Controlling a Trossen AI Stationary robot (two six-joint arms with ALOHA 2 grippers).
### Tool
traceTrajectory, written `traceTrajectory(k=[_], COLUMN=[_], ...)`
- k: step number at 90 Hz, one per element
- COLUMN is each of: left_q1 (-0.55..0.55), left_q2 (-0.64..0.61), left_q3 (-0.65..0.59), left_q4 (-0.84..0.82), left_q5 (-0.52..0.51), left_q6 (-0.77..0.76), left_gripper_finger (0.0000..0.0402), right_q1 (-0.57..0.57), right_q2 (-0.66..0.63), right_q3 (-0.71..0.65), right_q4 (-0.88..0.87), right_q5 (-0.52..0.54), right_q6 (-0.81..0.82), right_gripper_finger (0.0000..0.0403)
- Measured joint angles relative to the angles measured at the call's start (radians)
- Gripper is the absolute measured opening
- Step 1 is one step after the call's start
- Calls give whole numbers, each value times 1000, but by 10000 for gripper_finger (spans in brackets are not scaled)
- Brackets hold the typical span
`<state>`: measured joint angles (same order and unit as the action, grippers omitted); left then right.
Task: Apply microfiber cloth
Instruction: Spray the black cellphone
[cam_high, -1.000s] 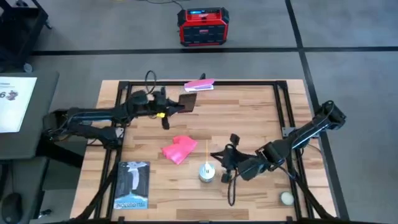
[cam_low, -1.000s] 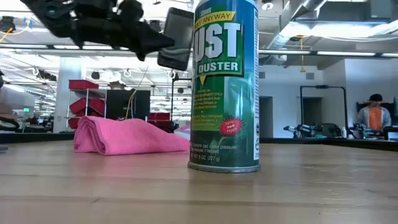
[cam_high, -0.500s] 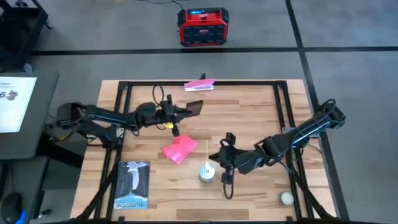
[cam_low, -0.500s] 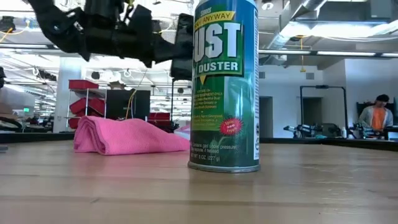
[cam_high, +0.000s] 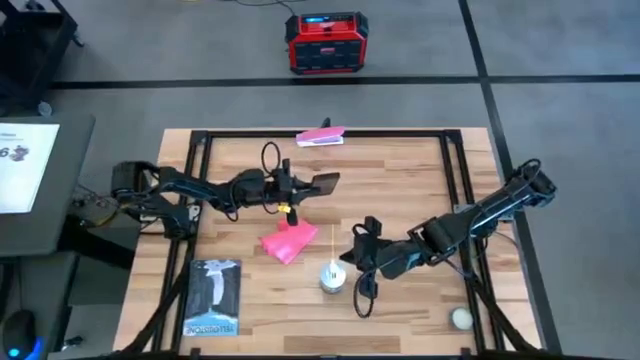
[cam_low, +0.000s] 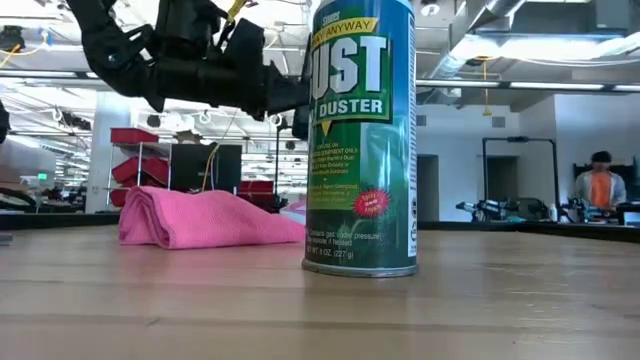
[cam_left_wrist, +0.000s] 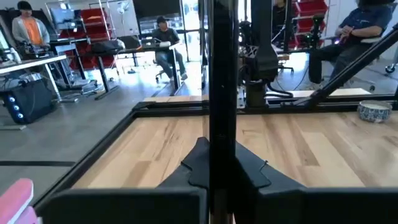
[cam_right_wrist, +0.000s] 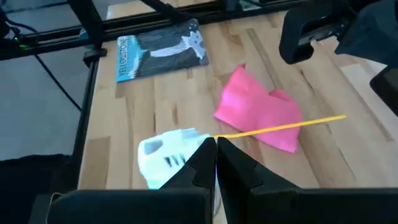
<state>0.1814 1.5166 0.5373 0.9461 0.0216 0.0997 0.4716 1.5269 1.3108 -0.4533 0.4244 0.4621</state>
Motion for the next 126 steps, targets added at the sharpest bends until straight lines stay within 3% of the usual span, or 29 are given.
traceTrajectory(k=[49,126], left_q1=[-5,-21], left_q2=[7,7], left_q3=[0,0], left_q4=[58,56], left_q5=[38,48], left_q6=[3,-18], left_gripper_finger=[5,5], right_q1=[-9,-41], right_q2=[244,262], right_q3=[388,407], right_q4=[-356,-411], right_q5=[-9,-2], right_q6=[-52,-47], right_gripper_finger=[0,0])
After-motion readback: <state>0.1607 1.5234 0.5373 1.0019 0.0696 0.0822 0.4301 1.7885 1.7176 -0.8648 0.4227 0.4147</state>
